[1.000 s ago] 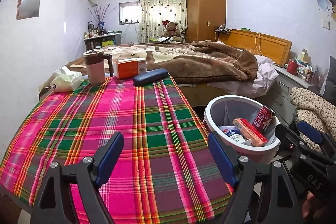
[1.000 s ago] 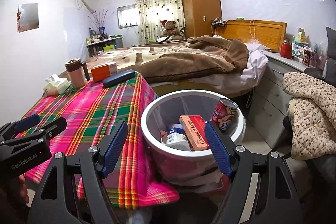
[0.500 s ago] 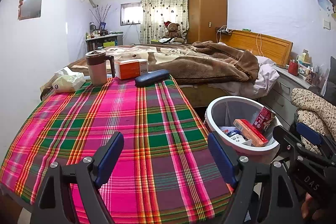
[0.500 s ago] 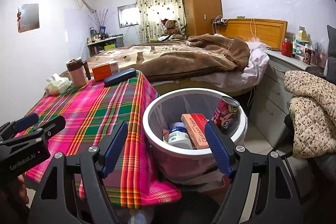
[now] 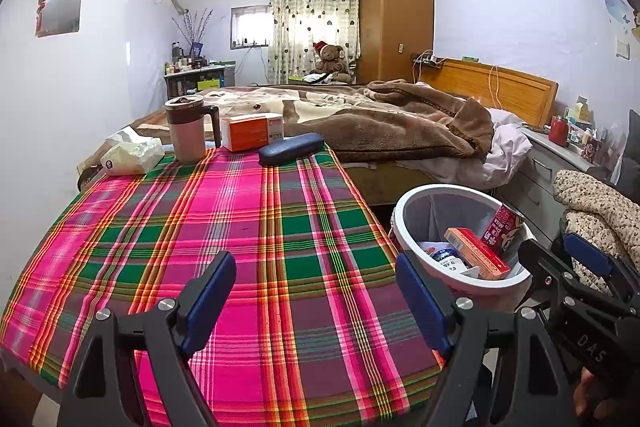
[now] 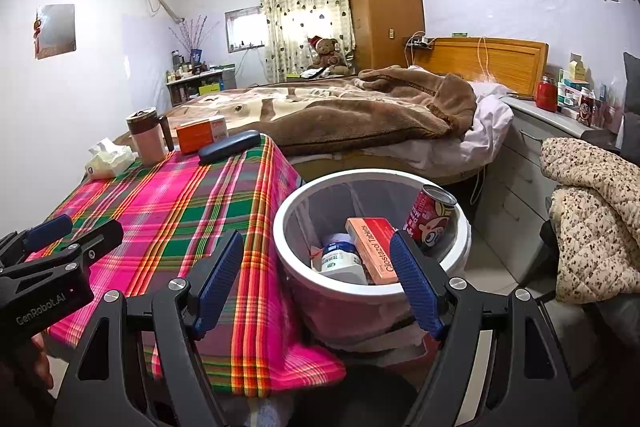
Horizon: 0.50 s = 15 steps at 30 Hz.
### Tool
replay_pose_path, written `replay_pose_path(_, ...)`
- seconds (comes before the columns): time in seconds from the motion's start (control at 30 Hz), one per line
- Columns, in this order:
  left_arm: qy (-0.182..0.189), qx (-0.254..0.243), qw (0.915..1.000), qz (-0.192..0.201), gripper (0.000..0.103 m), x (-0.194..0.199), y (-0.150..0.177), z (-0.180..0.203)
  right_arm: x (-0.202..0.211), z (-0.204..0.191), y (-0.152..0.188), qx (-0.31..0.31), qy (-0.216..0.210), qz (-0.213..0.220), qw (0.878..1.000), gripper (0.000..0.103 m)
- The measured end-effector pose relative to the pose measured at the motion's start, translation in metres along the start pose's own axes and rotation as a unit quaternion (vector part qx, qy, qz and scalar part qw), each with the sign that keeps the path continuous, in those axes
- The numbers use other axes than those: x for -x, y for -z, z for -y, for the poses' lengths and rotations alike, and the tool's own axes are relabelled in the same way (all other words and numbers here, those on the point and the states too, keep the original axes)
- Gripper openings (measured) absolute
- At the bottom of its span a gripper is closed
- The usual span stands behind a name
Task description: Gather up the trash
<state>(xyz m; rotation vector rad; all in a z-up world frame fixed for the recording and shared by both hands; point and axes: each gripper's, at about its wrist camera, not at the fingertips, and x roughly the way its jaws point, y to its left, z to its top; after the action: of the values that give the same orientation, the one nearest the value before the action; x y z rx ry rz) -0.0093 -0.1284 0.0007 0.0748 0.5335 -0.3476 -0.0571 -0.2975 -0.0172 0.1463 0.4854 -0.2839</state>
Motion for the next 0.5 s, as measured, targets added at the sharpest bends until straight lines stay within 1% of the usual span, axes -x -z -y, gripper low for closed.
replay_pose_path(0.5, 0.002, -0.002, 1.0000, -0.001, 0.082, 0.0019, 0.0002, 0.0029, 0.0006, -0.0017, 0.0000, 0.001, 0.000, -0.001, 1.000, 0.077)
